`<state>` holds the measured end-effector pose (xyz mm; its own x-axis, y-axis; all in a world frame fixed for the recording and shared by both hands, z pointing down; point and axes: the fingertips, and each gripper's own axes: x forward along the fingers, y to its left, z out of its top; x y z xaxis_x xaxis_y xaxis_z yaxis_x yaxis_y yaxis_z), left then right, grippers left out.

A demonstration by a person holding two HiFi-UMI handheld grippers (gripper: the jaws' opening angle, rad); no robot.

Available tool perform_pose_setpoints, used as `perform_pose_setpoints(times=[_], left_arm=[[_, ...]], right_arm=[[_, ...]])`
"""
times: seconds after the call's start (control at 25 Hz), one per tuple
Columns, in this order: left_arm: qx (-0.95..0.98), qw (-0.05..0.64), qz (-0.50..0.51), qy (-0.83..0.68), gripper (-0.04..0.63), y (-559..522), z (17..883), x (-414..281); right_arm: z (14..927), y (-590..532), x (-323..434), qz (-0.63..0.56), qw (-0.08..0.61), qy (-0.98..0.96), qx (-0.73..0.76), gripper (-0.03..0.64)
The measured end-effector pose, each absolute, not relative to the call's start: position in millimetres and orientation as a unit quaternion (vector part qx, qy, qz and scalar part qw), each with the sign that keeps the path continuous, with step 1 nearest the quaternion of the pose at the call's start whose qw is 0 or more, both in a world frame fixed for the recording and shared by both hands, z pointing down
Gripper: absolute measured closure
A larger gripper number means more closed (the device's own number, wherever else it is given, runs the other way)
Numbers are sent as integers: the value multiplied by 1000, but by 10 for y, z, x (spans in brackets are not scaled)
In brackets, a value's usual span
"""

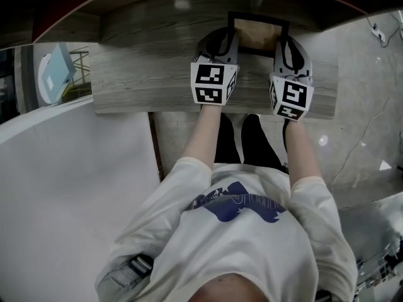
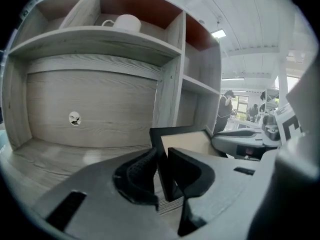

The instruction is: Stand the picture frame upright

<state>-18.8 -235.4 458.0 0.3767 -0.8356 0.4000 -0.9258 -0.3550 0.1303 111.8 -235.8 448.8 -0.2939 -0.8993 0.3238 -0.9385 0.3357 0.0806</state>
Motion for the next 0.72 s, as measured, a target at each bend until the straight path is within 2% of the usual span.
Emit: perform_pose_setpoints(times=[0.72], left_arm=[[821,153,116,-538,519,-2558,4852,-227]], right_arm=[[4720,-2587,1068,19,147,-808,569,541]])
